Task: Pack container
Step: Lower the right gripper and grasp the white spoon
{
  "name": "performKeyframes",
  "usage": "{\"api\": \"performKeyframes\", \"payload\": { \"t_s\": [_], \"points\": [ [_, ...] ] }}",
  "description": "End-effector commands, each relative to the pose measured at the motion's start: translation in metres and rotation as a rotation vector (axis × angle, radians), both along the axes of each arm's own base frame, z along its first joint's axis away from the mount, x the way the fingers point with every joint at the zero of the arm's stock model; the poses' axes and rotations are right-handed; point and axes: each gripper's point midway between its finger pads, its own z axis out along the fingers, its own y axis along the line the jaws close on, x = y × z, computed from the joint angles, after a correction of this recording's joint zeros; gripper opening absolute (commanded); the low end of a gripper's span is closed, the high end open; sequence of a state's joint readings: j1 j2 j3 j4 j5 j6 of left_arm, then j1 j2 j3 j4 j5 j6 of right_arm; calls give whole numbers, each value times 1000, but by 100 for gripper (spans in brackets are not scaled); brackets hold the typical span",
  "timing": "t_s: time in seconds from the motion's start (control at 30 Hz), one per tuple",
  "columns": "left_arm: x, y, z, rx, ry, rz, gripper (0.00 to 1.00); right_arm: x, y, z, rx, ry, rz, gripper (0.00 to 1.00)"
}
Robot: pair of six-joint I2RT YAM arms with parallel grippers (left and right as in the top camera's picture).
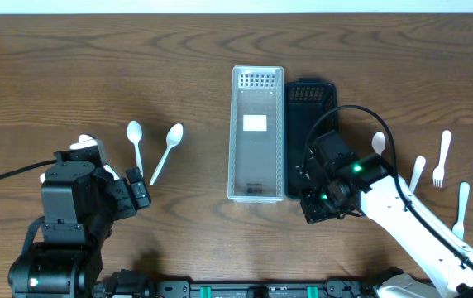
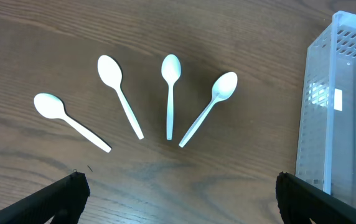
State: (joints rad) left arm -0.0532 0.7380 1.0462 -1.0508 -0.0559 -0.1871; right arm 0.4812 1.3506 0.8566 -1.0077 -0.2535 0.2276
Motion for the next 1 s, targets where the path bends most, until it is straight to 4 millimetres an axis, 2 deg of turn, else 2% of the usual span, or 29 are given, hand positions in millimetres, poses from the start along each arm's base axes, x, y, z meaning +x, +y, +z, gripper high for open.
{"api": "performKeyframes", "payload": {
  "t_s": [0.0, 0.1, 0.17, 0.3, 0.4, 0.5, 0.53, 0.57, 0.6, 0.63, 0.67, 0.7, 0.73, 0.77, 0.87, 0.97],
  "points": [
    [1, 1, 5, -4, -11, 13, 98, -3, 0, 1, -3, 0, -1, 1],
    [1, 1, 5, -4, -11, 13, 98, -8, 7, 8, 38, 19, 8, 1],
    [1, 1, 5, -4, -11, 13, 98, -5, 8, 20, 51, -14, 11, 1],
    [1, 1, 5, -4, -12, 13, 98, 12, 11, 60, 90, -146, 9, 1],
    [1, 1, 5, -4, -12, 13, 98, 31, 5, 94, 71, -277, -12, 4],
    [1, 1, 5, -4, -12, 13, 98, 46, 6, 124, 112, -381, -22, 45],
    [1, 1, 5, -4, -12, 13, 98, 51, 3, 132, 106, -428, -6, 48],
    [1, 1, 5, -4, -11, 13, 98, 59, -4, 138, 79, -476, -19, 49],
    [1, 1, 5, -4, -11, 13, 98, 67, -15, 141, 36, -511, -68, 56],
    [1, 1, 5, -4, -11, 13, 98, 77, -34, 143, -28, -538, -169, 60],
    [1, 1, 5, -4, -11, 13, 98, 84, -51, 143, -86, -556, -260, 60],
    [1, 1, 5, -4, -12, 13, 98, 90, -73, 142, -153, -567, -357, 69],
    [1, 1, 5, -4, -12, 13, 98, 96, -93, 141, -211, -570, -444, 85],
    [1, 1, 5, -4, -11, 13, 98, 100, -107, 138, -243, -565, -502, 89],
    [1, 1, 5, -4, -11, 13, 98, 112, -140, 123, -295, -505, -614, 89],
    [1, 1, 5, -4, -11, 13, 98, 119, -164, 101, -347, -425, -681, 91]
  ]
}}
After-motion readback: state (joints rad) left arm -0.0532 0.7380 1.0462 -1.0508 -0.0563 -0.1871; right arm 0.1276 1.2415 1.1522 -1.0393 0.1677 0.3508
